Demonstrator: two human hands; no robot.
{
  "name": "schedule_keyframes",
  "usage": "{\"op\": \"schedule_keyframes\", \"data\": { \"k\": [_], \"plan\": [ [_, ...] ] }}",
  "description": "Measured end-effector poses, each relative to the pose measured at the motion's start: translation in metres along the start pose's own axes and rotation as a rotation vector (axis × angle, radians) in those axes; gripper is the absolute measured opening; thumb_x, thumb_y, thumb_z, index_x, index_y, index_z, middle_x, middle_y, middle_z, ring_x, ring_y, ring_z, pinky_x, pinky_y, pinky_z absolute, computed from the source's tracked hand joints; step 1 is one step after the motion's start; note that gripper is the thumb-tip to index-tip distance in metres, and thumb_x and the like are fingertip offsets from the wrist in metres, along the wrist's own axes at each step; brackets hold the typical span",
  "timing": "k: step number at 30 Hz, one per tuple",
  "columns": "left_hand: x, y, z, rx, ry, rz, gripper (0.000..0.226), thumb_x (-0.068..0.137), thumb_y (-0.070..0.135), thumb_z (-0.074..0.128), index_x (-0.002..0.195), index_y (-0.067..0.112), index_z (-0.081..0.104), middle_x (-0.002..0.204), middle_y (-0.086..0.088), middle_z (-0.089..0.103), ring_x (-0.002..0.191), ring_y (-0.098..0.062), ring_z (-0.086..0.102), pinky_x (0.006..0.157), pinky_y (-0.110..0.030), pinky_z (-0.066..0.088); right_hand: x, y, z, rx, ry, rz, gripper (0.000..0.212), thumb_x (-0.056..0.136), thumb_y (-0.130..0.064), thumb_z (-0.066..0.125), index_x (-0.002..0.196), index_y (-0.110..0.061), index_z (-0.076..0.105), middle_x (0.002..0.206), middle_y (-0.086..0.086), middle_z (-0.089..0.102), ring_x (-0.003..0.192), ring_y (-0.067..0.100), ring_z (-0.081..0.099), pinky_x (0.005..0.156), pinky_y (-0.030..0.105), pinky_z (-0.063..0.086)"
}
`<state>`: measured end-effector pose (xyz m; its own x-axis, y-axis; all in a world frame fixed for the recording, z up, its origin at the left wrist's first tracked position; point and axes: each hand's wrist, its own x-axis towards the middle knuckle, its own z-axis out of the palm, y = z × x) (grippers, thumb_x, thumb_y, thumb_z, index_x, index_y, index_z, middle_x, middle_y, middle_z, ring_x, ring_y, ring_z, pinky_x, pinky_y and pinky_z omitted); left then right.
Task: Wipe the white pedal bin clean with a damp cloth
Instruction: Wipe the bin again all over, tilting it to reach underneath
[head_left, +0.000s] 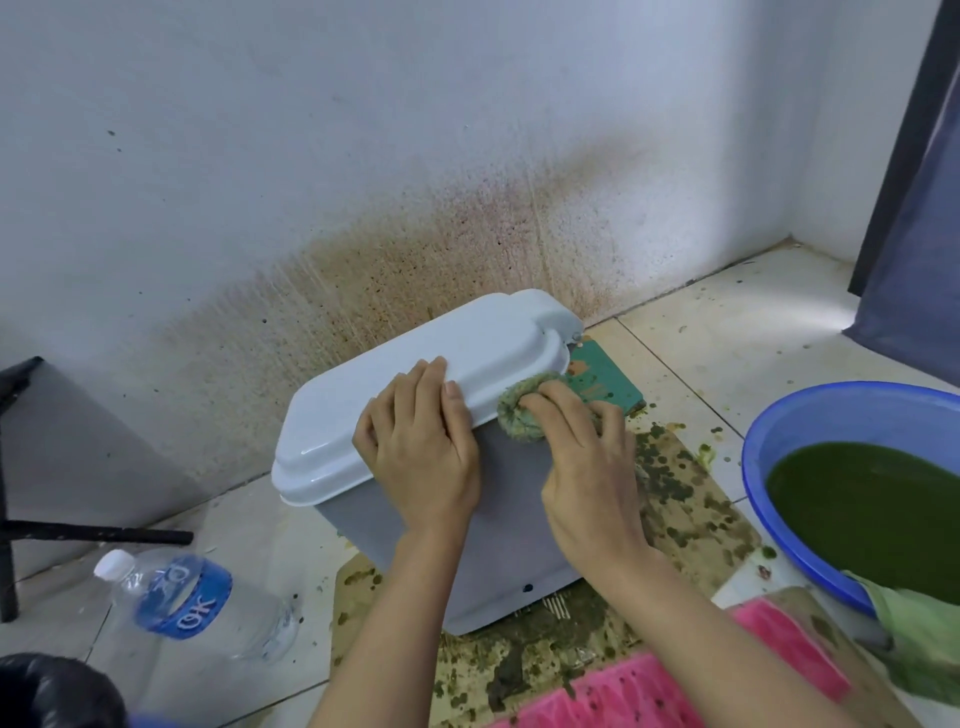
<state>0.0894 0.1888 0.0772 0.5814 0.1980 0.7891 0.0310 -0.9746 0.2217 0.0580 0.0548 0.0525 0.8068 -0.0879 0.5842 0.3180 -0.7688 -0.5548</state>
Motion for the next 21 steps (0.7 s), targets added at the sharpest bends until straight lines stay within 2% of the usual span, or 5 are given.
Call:
{"op": "schedule_keyframes", "data": {
  "k": [2,7,10,17,21],
  "plan": [
    [-0.004,0.002,-0.002,0.002,0.007,0.001,0.037,0.103,0.034,0.040,0.122,0.023,0.070,0.126,0.004,0.068,0.118,-0.022,0.058,0.104,-0.041,0.034,0.002,0.001,-0.007,0.054,0.005,0.080,0.065,0.072,0.019,0.054,0.125,-0.018,0.060,0.140,-0.004,0.054,0.100,0.032,0.049,0.074,0.048,0.046],
    [-0.018,0.005,-0.007,0.010,0.049,0.013,0.037,0.104,0.035,0.040,0.121,0.024,0.070,0.125,0.006,0.069,0.118,-0.020,0.058,0.104,-0.039,0.033,0.034,0.014,-0.023,0.156,-0.001,0.220,0.070,0.075,0.018,0.042,0.128,-0.026,0.053,0.138,-0.012,0.051,0.101,0.022,0.037,0.079,0.042,0.037],
    [-0.025,0.007,-0.008,0.010,0.075,0.020,0.037,0.105,0.036,0.039,0.121,0.024,0.070,0.125,0.006,0.069,0.119,-0.020,0.058,0.105,-0.038,0.032,0.057,0.016,-0.030,0.127,-0.041,0.182,0.063,0.082,0.013,0.039,0.126,-0.028,0.055,0.136,-0.016,0.050,0.104,0.022,0.036,0.084,0.043,0.037],
    [-0.036,0.011,-0.018,0.005,0.046,0.003,0.036,0.103,0.034,0.042,0.123,0.024,0.070,0.128,0.006,0.068,0.123,-0.018,0.056,0.104,-0.040,0.032,0.034,0.017,-0.065,0.046,-0.267,0.094,0.067,0.077,0.014,0.043,0.131,-0.024,0.054,0.136,-0.008,0.049,0.099,0.023,0.036,0.086,0.044,0.041],
    [-0.039,0.017,-0.029,-0.039,-0.015,-0.029,0.039,0.102,0.033,0.040,0.128,0.022,0.068,0.134,0.004,0.065,0.130,-0.018,0.052,0.109,-0.037,0.026,0.059,-0.014,-0.075,0.155,-0.148,-0.130,0.062,0.082,0.005,0.043,0.137,-0.023,0.052,0.139,-0.007,0.050,0.105,0.027,0.040,0.087,0.046,0.043]
  ]
}}
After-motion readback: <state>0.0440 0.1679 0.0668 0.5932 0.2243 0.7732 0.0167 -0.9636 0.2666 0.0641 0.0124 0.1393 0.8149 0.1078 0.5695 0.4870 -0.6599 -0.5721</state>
